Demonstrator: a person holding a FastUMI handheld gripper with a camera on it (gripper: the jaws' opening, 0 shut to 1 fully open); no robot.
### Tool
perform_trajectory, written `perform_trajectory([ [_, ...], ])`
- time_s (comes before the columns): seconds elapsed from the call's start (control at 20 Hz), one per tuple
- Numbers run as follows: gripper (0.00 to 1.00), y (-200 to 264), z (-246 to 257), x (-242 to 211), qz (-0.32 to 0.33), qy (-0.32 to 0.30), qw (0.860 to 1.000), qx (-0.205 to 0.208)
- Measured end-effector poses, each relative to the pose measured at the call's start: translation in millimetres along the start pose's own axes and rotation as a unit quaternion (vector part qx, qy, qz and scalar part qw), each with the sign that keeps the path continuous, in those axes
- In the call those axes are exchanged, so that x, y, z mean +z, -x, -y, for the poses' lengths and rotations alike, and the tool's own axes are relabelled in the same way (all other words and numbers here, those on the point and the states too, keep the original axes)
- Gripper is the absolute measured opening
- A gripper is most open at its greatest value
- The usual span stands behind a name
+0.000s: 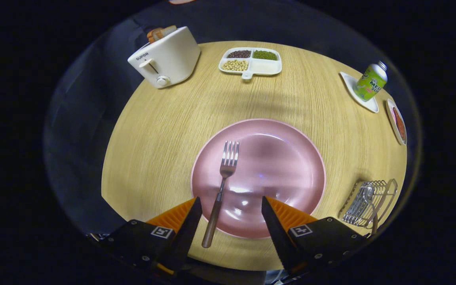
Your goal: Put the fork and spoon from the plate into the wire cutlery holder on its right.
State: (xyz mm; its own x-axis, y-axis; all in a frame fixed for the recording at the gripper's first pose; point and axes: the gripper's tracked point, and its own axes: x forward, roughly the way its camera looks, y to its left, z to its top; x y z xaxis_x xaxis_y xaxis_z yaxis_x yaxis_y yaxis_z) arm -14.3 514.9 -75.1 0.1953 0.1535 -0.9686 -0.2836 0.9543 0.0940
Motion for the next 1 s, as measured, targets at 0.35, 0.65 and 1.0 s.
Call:
perform_trajectory([
  [0.35,0.32,-19,2,-26,-0.071,-0.019,0.997,-0.022],
  [0.65,0.05,-12,10,-25,-0.068,-0.014,0.998,-0.008],
  [1.0,0.05,36,48,-21,-0.017,-0.044,0.999,-0.010],
])
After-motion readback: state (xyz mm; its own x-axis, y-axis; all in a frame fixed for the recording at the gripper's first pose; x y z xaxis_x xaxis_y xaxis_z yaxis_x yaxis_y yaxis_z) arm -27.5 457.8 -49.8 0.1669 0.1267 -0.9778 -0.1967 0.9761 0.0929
